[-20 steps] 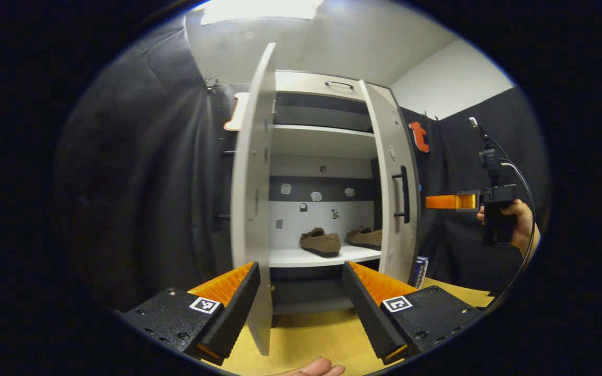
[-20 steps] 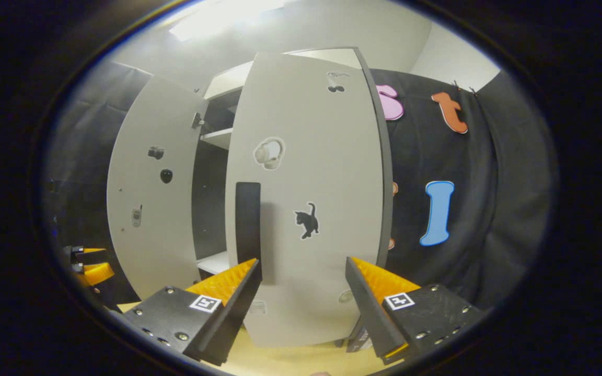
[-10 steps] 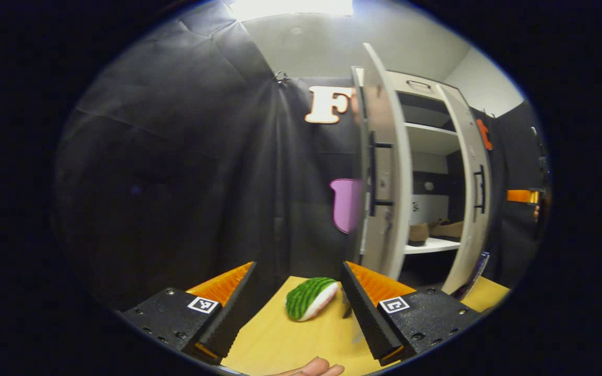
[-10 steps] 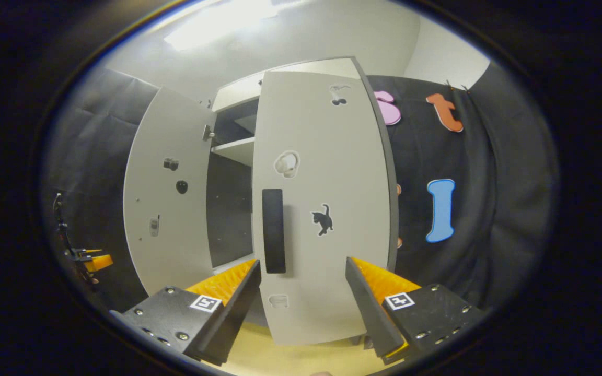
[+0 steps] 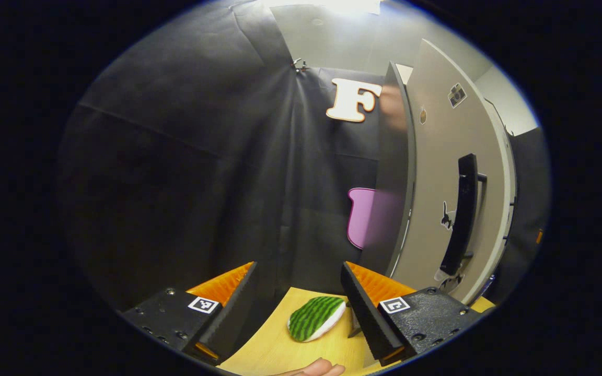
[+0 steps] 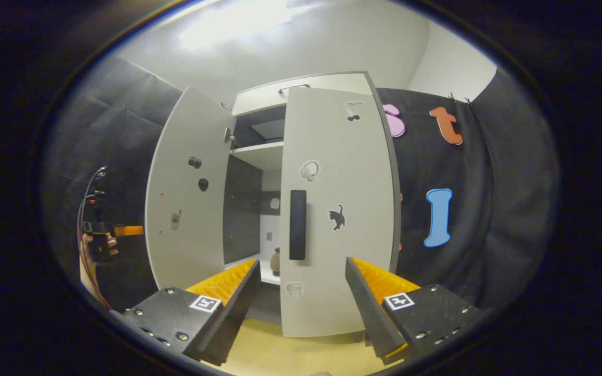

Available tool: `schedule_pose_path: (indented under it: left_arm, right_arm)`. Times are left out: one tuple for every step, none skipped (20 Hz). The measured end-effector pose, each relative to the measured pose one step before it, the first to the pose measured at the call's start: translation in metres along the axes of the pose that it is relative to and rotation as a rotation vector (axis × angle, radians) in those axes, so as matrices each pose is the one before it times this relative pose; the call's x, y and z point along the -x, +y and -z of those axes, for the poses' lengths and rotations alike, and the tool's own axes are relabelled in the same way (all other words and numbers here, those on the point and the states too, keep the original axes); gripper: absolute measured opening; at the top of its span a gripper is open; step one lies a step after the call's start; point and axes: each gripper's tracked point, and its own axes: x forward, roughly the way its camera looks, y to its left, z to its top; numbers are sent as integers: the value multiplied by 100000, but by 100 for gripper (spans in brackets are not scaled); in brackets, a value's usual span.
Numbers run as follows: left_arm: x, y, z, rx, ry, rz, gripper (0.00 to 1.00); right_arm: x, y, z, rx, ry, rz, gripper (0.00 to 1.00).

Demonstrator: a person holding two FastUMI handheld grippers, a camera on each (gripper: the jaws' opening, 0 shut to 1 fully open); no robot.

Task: Grab one shoe with the right hand and put it into the shoe cabinet, grab the other shoe with the left hand and put it into the shoe cabinet; then close the right door with the right hand and the left door with the left hand.

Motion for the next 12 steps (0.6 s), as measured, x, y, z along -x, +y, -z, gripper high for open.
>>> schedule_pose_path:
  left_arm:
    - [-675,-535,-681,-1051,-1326,2440,96]
    - [-512,-697,-753,-1697,-632,2303,96]
    - [-374,-545,-477,-74,-105,929,93]
    - [-48,-1167,-369,-1003,604,2986,96]
    - [8,-1293,-602,-696,-818,3596,94]
    - [-225,-1315,-579,-981,-23,1482,94]
    - [-141,-1143,-54,-479,1477,1387,96]
    - [-157,-1303,292,422,2260,2384,93]
    - [433,-1142,214,-256,3366,-97,93]
    - [-579,-491,353,-1289,1408,-1166,89]
    - [771,-646,-371,-1744,104,-1174,84]
    - [-30,-912,-163,-2359,-8,-279,86]
  right_arm:
    - [508,568,-113,-1007,-272,-1445,98]
    - [457,379,59,-95,49,-204,98]
    - [468,-41,377,656,1011,626,98]
    - [397,116,502,986,1648,272,97]
    - [417,214,418,976,659,-1059,98]
    - [181,554,269,-980,879,-2505,98]
    - [384,-71,284,-1634,458,-463,98]
    - [355,-483,-124,-400,-559,1441,98]
    - [336,-461,-304,318,-747,932,100]
    - [293,-106,-291,-339,-734,-281,98]
    - [226,102,-260,-870,-1222,-839,98]
    - [286,185,-254,-768,-1258,-897,96]
